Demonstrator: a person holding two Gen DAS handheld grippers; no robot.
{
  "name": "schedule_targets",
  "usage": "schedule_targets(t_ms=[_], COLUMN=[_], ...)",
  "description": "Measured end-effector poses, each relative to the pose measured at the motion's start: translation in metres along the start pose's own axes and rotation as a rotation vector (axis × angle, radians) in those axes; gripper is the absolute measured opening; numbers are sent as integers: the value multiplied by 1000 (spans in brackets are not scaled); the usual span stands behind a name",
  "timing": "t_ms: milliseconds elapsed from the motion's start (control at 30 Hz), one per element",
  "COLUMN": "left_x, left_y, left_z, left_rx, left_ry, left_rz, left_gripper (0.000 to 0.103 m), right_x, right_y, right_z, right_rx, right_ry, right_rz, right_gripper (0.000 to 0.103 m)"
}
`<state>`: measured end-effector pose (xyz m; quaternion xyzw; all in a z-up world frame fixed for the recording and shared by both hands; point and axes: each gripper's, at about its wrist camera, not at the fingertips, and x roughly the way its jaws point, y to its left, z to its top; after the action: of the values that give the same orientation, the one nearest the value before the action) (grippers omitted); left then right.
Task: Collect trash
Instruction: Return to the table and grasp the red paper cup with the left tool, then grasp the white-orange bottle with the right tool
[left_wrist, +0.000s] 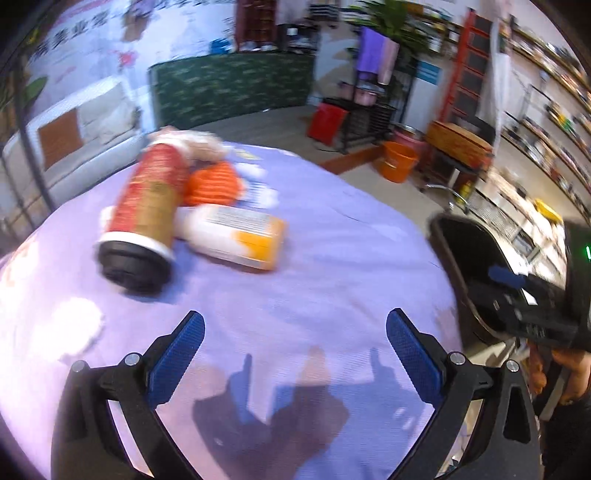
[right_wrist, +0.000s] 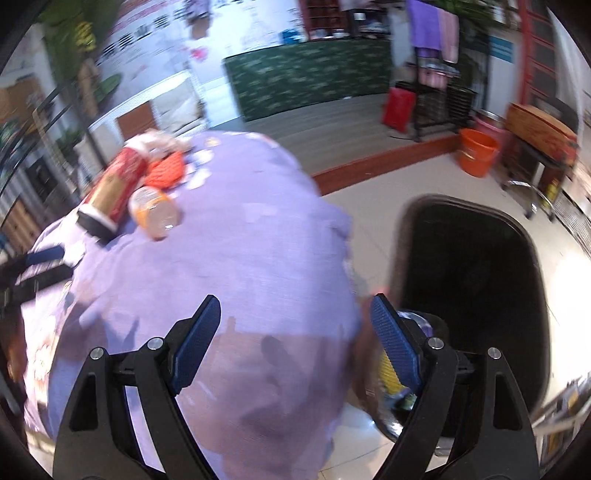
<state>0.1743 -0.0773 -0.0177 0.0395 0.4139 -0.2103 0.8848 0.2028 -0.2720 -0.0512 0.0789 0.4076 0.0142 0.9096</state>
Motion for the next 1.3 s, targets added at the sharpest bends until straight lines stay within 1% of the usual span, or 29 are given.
schedule_targets(t_ms=[67, 167, 233, 300, 367, 500, 667, 733, 767, 800, 867, 900, 1000, 1100, 1200, 1300], left_x=[-1, 6, 15, 28, 42, 70, 109, 121, 129, 133, 141, 141, 133, 116, 91, 65], left_y=[23, 59, 79, 95, 108, 128, 139, 143, 146, 147, 148, 148, 150, 150, 155, 161], left_z=[13, 34, 47, 61, 74, 93, 106, 109, 109, 108, 106, 106, 104, 98, 89, 73], left_rx=[-28, -17, -8, -4, 6, 11, 17, 7, 3, 4, 22, 29, 33, 45, -1, -48], left_ry=[6, 23, 60, 102, 135, 196, 309, 352, 387, 413, 456, 458, 444, 405, 349, 287], left_rz=[22, 87, 100, 96, 113, 115, 112, 100, 94, 87, 88, 90, 98, 118, 95, 111], left_gripper=[97, 97, 94, 93, 92, 92, 91, 86, 84, 79, 77, 74, 74, 74, 74, 74], right_x=[3, 6, 9, 14, 18, 25, 33, 36, 38, 40, 44, 45, 50, 56, 62, 72], right_y=[14, 32, 41, 47, 52, 60, 70, 75, 77, 80, 85, 87, 95, 104, 116, 132], right_z=[7, 14, 17, 18, 17, 15, 20, 24, 26, 28, 33, 36, 41, 48, 58, 69], right_rx=[-45, -101, -123, -134, -143, -160, -194, -213, -222, -230, -251, -261, -287, -310, -350, -404], right_ry=[6, 11, 20, 32, 49, 73, 84, 84, 84, 84, 84, 83, 81, 77, 70, 74], right_rz=[20, 37, 49, 56, 62, 64, 65, 63, 63, 65, 67, 66, 69, 79, 100, 104], right_gripper=[83, 83, 83, 83, 83, 83, 83, 83, 83, 83, 83, 83, 83, 83, 83, 83])
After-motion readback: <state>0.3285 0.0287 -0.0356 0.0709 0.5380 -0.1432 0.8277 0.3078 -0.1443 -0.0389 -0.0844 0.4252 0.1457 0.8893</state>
